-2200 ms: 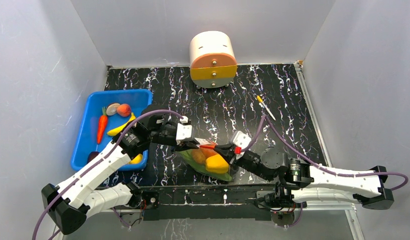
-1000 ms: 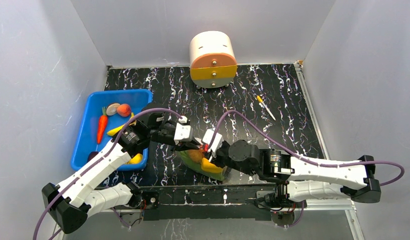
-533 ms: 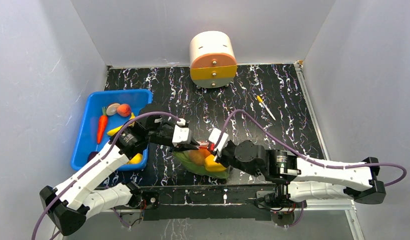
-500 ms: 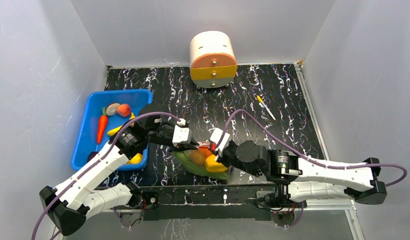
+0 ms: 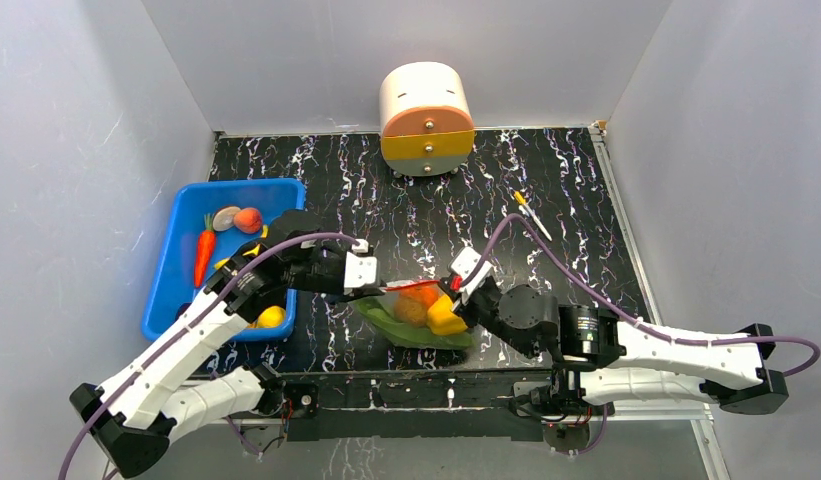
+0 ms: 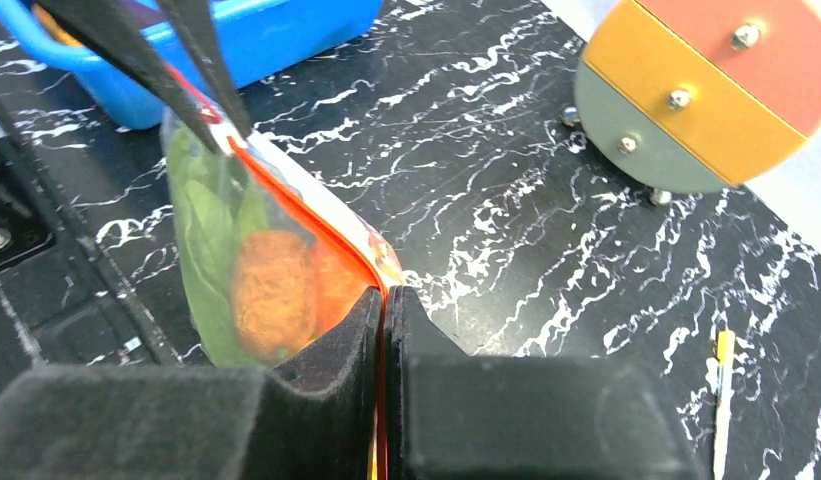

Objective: Place the food in the zip-top bag and seal the zipper
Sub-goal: Zip the zipper food storage bag at the center of the board.

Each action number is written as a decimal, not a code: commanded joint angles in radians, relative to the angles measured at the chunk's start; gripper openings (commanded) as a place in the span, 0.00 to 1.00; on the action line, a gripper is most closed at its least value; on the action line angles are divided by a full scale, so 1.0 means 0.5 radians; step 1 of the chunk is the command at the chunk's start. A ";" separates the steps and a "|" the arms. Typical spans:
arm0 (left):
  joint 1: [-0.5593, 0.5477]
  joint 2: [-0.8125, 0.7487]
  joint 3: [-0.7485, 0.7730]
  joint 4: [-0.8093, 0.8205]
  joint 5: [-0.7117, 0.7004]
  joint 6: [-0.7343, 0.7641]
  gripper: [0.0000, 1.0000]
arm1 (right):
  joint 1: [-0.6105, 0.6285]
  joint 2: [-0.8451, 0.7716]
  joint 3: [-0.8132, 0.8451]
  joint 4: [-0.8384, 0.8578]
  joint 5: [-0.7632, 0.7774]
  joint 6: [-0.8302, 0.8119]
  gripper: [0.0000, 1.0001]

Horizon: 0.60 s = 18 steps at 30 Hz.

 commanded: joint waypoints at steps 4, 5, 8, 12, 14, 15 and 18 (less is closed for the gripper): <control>0.013 -0.202 0.018 -0.228 -0.188 -0.005 0.00 | -0.011 -0.047 0.041 0.083 0.574 0.180 0.00; 0.013 -0.225 0.006 -0.232 -0.207 -0.011 0.00 | -0.010 -0.057 0.046 0.073 0.600 0.207 0.00; 0.013 -0.285 -0.017 -0.271 -0.254 -0.024 0.00 | -0.010 -0.093 0.071 0.017 0.727 0.343 0.00; 0.013 -0.369 -0.041 -0.353 -0.319 -0.025 0.00 | -0.010 -0.221 0.082 -0.103 0.922 0.574 0.00; 0.014 -0.424 -0.081 -0.370 -0.341 -0.032 0.00 | -0.010 -0.298 0.045 -0.139 0.977 0.628 0.00; 0.015 -0.448 -0.099 -0.371 -0.360 -0.041 0.00 | -0.010 -0.330 0.029 -0.154 0.988 0.639 0.00; 0.013 -0.478 -0.124 -0.403 -0.401 -0.044 0.00 | -0.011 -0.387 0.053 -0.254 0.959 0.717 0.00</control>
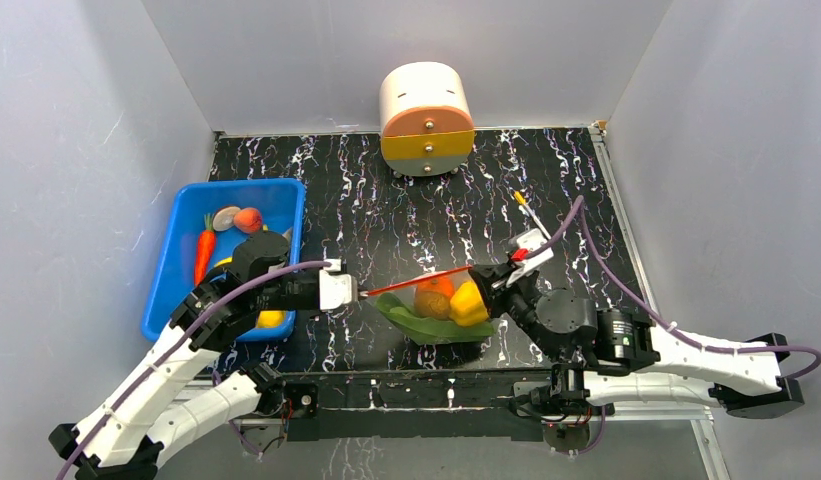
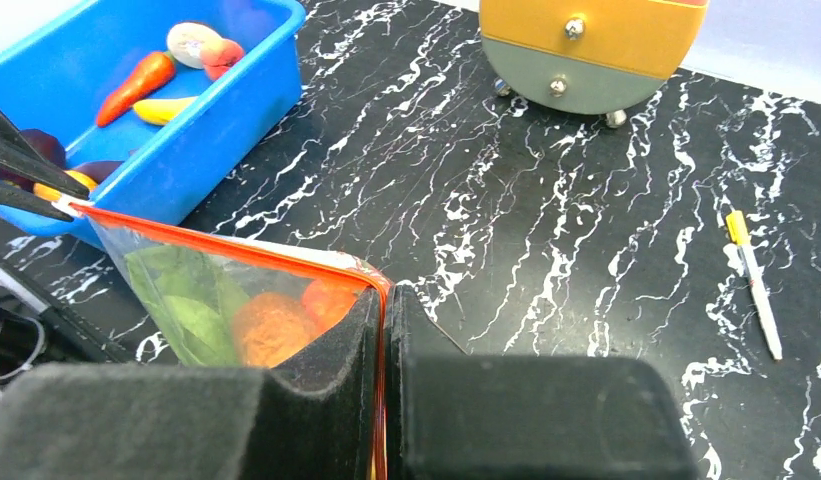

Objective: Place the food in the zip-top bag and seal the zipper
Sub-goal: Zip the zipper food storage bag at the center of the board, then place the zipper food storage bag at the center of the board.

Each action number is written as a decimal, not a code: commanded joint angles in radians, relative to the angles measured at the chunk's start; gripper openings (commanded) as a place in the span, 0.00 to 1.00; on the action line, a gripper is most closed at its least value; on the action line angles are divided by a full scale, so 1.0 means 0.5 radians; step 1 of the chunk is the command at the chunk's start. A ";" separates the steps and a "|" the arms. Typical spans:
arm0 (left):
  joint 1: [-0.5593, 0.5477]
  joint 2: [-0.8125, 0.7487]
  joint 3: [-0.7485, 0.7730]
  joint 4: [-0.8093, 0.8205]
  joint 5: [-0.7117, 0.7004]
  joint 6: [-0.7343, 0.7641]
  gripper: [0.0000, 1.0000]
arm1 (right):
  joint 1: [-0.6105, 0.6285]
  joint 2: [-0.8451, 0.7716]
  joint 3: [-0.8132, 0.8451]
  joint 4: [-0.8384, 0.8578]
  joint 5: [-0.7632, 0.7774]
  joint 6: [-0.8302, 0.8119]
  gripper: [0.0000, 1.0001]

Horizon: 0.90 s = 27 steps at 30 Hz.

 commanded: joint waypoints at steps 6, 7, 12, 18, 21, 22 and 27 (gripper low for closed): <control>0.018 -0.045 -0.015 -0.233 -0.030 -0.041 0.00 | -0.031 -0.122 0.109 -0.174 0.157 0.206 0.00; 0.017 -0.044 -0.006 -0.227 -0.007 -0.043 0.00 | -0.030 -0.111 0.094 -0.174 0.130 0.245 0.00; 0.017 -0.044 0.031 -0.363 0.167 0.044 0.00 | -0.030 -0.051 0.035 -0.231 -0.107 0.575 0.00; 0.017 -0.061 -0.019 -0.313 0.165 0.002 0.00 | -0.032 0.165 0.081 -0.210 -0.080 0.576 0.00; 0.017 -0.067 -0.117 -0.072 -0.124 -0.075 0.00 | -0.034 0.326 0.074 -0.122 0.221 0.441 0.00; 0.017 -0.074 -0.138 0.020 -0.218 -0.118 0.00 | -0.057 0.359 0.068 -0.030 0.267 0.360 0.00; 0.017 -0.126 -0.150 0.373 -0.558 -0.313 0.14 | -0.480 0.465 0.040 0.373 -0.048 0.049 0.00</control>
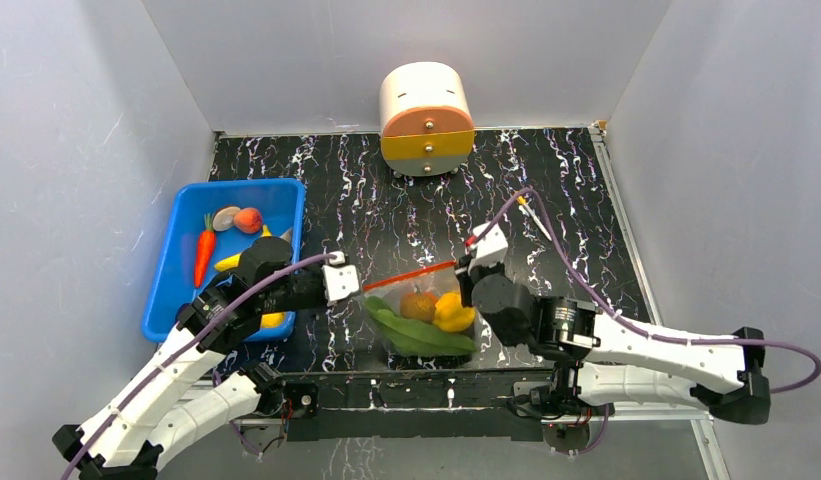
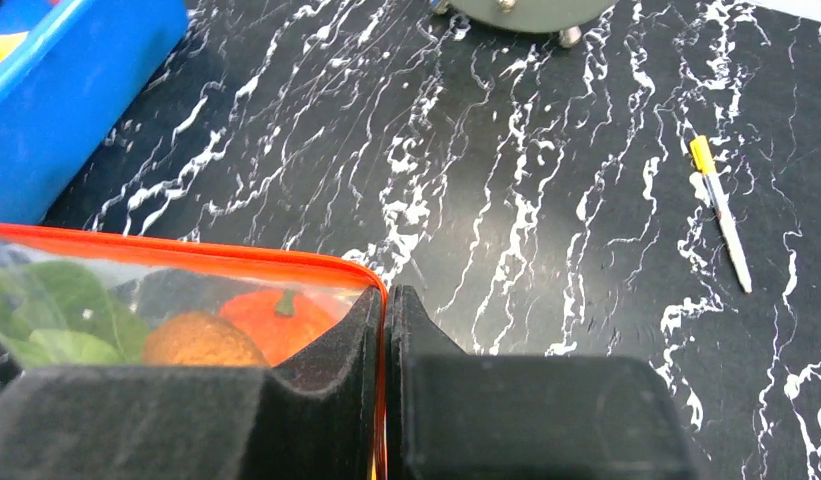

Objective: Place the food in the zip-top bag and seal the zipper
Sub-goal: Place the zipper food storage bag at the center of the board.

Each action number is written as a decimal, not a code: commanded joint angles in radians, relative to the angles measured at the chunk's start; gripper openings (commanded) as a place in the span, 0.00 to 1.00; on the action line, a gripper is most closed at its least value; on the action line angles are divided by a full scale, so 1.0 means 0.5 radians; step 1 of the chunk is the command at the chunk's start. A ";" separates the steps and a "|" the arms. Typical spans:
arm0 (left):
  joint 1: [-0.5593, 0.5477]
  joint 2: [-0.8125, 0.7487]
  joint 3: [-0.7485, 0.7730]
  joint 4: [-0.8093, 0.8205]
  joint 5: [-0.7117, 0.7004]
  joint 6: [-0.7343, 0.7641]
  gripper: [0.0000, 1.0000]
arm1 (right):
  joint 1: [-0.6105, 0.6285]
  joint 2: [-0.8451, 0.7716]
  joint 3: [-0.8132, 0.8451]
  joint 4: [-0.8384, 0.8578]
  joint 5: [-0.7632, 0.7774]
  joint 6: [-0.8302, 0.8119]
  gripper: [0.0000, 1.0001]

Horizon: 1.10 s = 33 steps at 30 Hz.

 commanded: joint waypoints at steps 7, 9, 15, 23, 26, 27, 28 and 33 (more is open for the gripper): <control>0.012 -0.036 0.088 0.369 -0.291 -0.272 0.82 | -0.639 0.274 0.035 0.639 -0.438 -0.314 0.00; 0.011 -0.023 0.074 0.360 -0.271 -0.321 0.98 | -0.728 0.333 0.039 0.706 -0.516 -0.321 0.00; 0.011 -0.083 -0.024 0.449 -0.294 -0.464 0.98 | -1.041 0.525 0.084 0.796 -0.746 -0.323 0.00; 0.011 -0.112 -0.090 0.544 -0.468 -0.781 0.98 | -1.263 0.695 0.154 0.832 -0.823 -0.325 0.09; 0.011 -0.044 -0.066 0.536 -0.499 -0.899 0.98 | -1.269 0.706 0.204 0.770 -0.790 -0.342 0.32; 0.011 -0.021 -0.062 0.545 -0.543 -0.994 0.98 | -1.269 0.698 0.224 0.745 -0.791 -0.340 0.40; 0.011 0.003 -0.057 0.552 -0.583 -1.060 0.98 | -1.268 0.674 0.235 0.717 -0.808 -0.333 0.49; 0.011 0.086 -0.029 0.545 -0.608 -1.154 0.98 | -1.266 0.526 0.257 0.566 -0.963 -0.284 0.83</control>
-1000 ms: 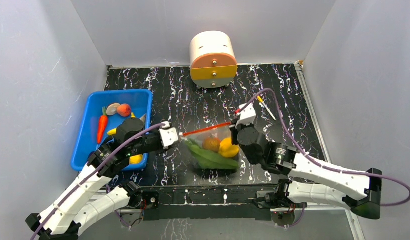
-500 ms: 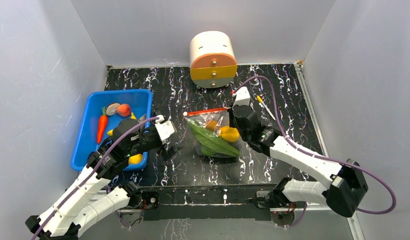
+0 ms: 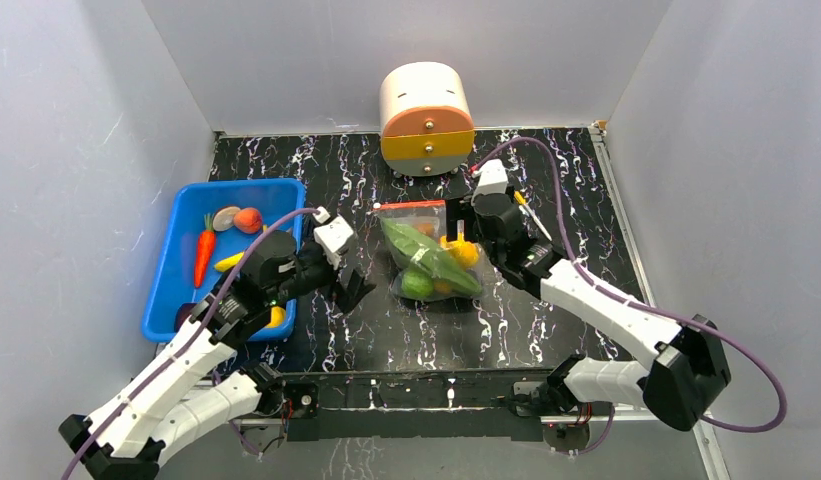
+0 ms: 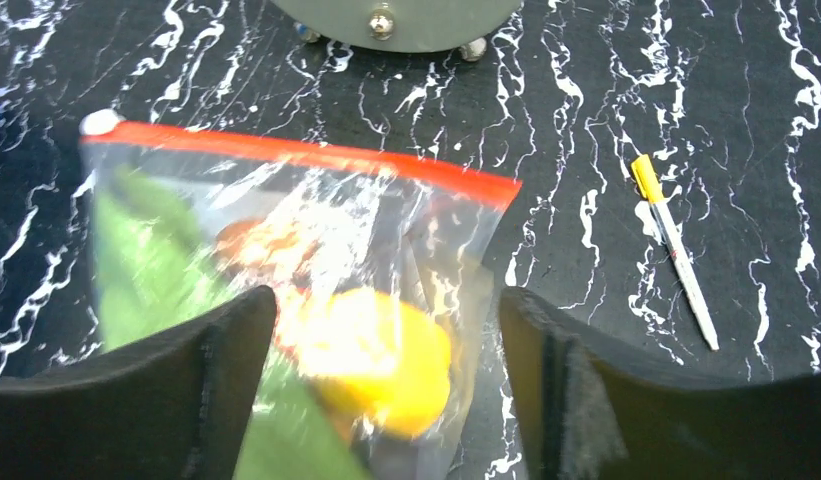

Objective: Place the food in the zip-top bag and seal the zipper
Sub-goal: Place the zipper food storage bag at the center of the board, then reset both arms

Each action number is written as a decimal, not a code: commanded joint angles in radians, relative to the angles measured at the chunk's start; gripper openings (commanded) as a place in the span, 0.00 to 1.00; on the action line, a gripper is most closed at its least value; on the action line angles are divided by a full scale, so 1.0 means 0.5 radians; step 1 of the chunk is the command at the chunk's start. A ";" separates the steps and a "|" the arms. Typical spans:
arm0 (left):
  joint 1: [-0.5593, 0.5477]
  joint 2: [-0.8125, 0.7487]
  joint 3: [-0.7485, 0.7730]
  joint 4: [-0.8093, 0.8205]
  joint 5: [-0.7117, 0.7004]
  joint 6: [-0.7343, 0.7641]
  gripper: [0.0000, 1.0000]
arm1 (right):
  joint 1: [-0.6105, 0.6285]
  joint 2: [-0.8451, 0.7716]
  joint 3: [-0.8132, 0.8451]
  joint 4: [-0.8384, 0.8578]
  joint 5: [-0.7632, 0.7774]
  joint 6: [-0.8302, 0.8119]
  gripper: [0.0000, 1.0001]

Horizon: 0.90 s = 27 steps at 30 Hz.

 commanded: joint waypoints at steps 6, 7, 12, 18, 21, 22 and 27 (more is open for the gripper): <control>0.009 0.041 0.044 0.253 -0.551 -0.580 0.98 | -0.003 -0.392 0.173 -0.397 -0.230 0.143 0.98; 0.009 0.046 0.062 0.255 -0.635 -0.630 0.98 | -0.002 -0.432 0.181 -0.441 -0.258 0.185 0.98; 0.009 0.068 0.194 0.195 -0.817 -0.635 0.98 | -0.003 -0.603 0.191 -0.552 -0.475 0.343 0.98; 0.009 0.119 0.452 0.025 -0.980 -0.695 0.98 | -0.001 -0.717 0.284 -0.573 -0.703 0.535 0.98; 0.008 0.074 0.483 0.051 -0.965 -0.751 0.98 | -0.001 -0.772 0.300 -0.598 -0.690 0.582 0.98; 0.009 0.050 0.486 0.060 -0.964 -0.770 0.98 | -0.001 -0.794 0.304 -0.609 -0.682 0.602 0.98; 0.009 -0.026 0.462 -0.001 -1.016 -0.789 0.98 | -0.002 -0.944 0.214 -0.624 -0.599 0.668 0.98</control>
